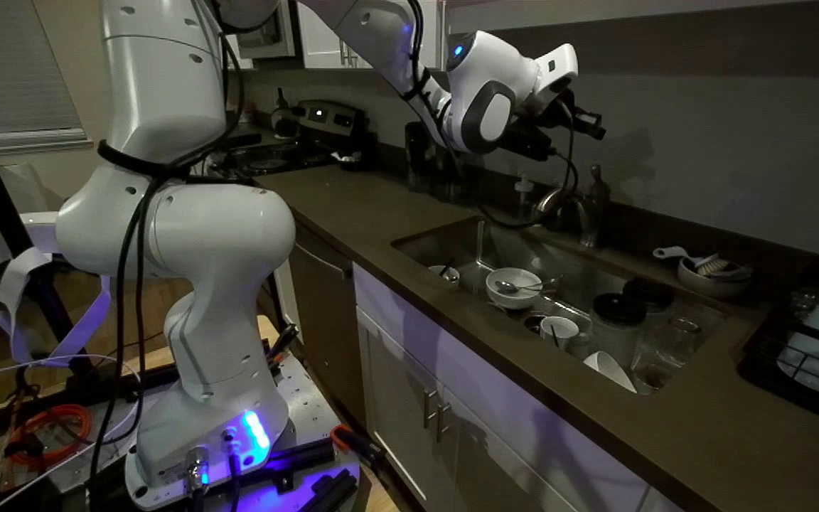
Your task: Close the tap
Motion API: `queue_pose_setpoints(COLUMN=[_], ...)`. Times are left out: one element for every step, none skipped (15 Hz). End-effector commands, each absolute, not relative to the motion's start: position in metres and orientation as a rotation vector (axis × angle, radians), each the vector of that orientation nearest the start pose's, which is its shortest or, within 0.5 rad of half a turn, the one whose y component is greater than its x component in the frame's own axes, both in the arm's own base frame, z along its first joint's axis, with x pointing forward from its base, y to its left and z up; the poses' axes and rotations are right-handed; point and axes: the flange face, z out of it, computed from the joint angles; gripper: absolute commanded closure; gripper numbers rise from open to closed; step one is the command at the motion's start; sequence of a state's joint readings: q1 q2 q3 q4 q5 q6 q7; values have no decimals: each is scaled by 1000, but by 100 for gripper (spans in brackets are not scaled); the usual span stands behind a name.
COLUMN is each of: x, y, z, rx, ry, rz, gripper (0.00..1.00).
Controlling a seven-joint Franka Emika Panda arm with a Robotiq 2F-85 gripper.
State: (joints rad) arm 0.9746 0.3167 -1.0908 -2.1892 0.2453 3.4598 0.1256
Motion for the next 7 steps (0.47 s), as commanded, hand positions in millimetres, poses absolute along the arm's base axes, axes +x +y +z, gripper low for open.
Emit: queue_pose_setpoints(x=[552, 543, 537, 530, 523, 516, 508], y=[-51, -50, -46, -43, -35, -29, -21], z=[440, 436, 432, 429, 426, 424, 421], rx=[-2781, -2792, -2805, -2813, -2823, -2828, -2837], ry=[463, 465, 464, 462, 459, 447, 438], rz=[-1681, -1660, -1651, -1636, -1629, -1620, -1617], gripper=[96, 96, 96, 96, 96, 96, 96])
